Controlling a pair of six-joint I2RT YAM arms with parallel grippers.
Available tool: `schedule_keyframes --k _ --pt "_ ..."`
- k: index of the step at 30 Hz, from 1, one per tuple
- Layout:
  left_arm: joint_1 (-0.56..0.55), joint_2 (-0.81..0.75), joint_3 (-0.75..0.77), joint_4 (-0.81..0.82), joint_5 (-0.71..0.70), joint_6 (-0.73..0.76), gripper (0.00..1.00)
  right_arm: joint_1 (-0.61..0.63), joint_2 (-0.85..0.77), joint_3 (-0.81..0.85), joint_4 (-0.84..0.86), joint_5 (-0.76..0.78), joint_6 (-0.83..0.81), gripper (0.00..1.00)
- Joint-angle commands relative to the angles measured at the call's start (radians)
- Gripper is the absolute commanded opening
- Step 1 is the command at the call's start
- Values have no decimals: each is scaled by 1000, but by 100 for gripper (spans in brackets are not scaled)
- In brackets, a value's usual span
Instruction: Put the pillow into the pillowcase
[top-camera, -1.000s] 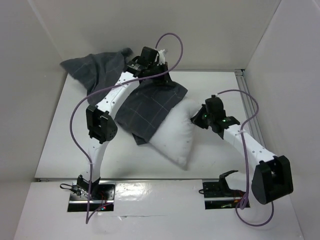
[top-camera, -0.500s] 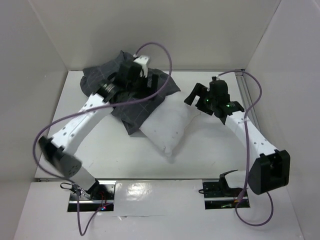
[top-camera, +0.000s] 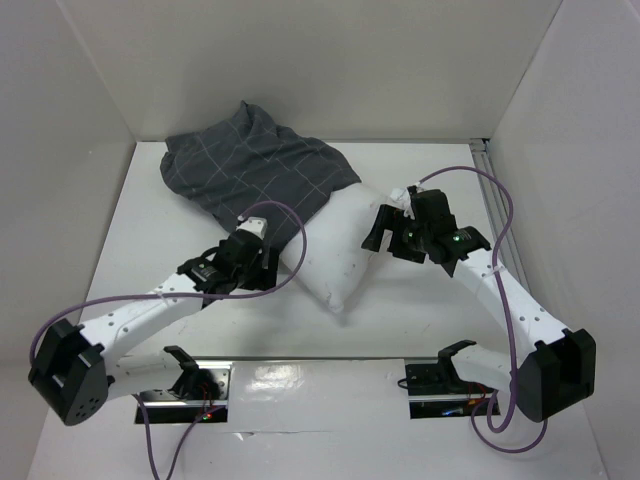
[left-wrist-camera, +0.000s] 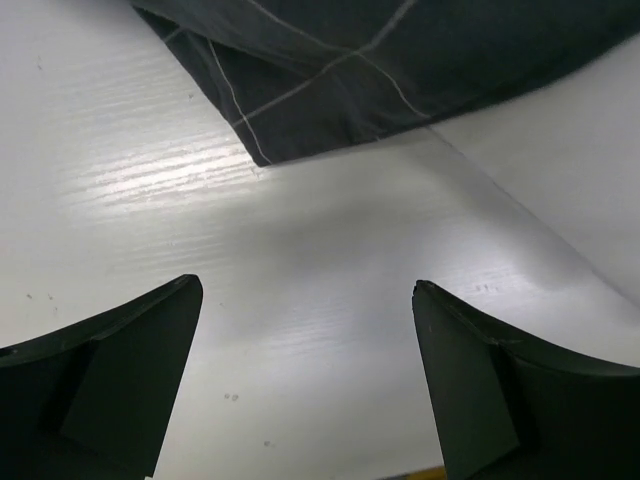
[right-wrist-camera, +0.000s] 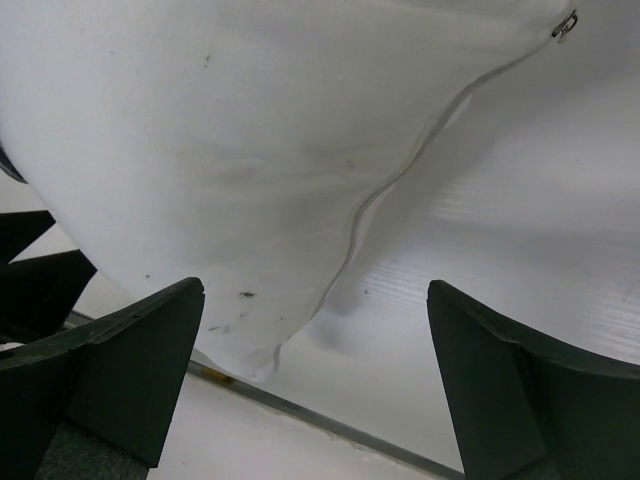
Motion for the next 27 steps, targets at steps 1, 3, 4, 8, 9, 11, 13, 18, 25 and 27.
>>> schedule_keyframes --k 1,3,4,8,9,11,13,18,25,27 --pt "-2 77 1 234 -56 -11 100 5 -5 15 -1 -8 4 100" --pt "-2 132 1 266 -94 1 100 5 5 27 -10 1 4 100" --pt "-2 157 1 281 -94 14 100 5 5 27 -10 1 4 100" --pt "-2 244 -10 375 -136 49 93 5 14 27 -10 10 4 100" --pt "10 278 -10 387 -145 49 89 5 14 27 -10 -4 4 100" --pt "26 310 5 402 -163 25 84 5 14 15 4 -30 4 100" --pt "26 350 19 435 -163 24 77 5 14 4 17 -68 4 100" --pt "35 415 68 400 -231 23 63 5 2 4 53 -221 -17 100" --pt "35 426 70 361 -291 -40 69 5 -9 -14 62 -303 -49 100" --pt "35 426 83 306 -303 -54 80 5 0 -14 51 -312 -59 100"
